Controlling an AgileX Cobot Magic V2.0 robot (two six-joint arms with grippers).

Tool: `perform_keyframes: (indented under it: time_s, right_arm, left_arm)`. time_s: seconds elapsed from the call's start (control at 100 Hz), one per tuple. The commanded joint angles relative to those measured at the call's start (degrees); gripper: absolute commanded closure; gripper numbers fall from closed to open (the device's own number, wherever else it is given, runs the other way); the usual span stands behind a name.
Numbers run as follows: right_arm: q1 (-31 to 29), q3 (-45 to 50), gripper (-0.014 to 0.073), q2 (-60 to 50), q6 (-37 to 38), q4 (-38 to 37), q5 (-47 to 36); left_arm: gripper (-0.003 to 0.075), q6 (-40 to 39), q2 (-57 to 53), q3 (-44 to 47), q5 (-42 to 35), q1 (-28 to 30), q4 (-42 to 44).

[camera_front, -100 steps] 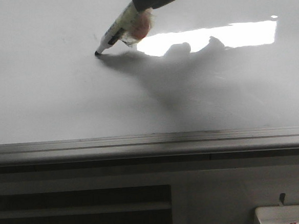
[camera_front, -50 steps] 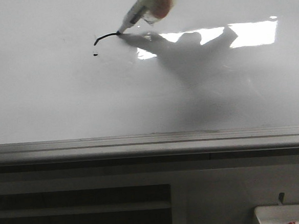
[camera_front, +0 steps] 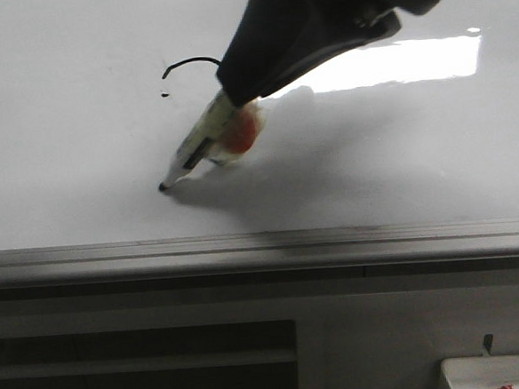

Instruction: Write number 2 on whiteboard

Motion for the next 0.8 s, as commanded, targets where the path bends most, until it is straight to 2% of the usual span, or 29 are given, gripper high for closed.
perform_keyframes:
  time_s: [0.0,0.23,0.55,0.67,0.79]
  right_arm:
    - [0.32,-2.08,0.0643,0.77,0.03,-1.45,-4.36]
    - [-1.49,0.32,0.0643,-2.78,0.58,-2.51,1.98]
    - [-8.75,8.07,0.0643,-13.58,0.72,-2.6,2.66]
    - [-7.91,7.7,0.0643,-15.63,0.72,-2.36,2.0]
    - [-4.54,5.46,0.0643,-16.88,0.72,-1.89,5.21]
  left_arm:
    - [0.0741,-0.38,0.22,-1.59,-3.9,0.07,-0.76]
    - [0.0741,-0.38,0.22,-1.59,-3.67,0.07,-0.76]
    - [0.0741,-0.38,0.22,-1.59,-3.79,0.07,-0.66]
    - [0.0741,-0.38,0.22,-1.59,-4.67,0.07,-0.26]
    - [0.0741,-0.38,0.22,-1.59,-4.79,0.07,3.29]
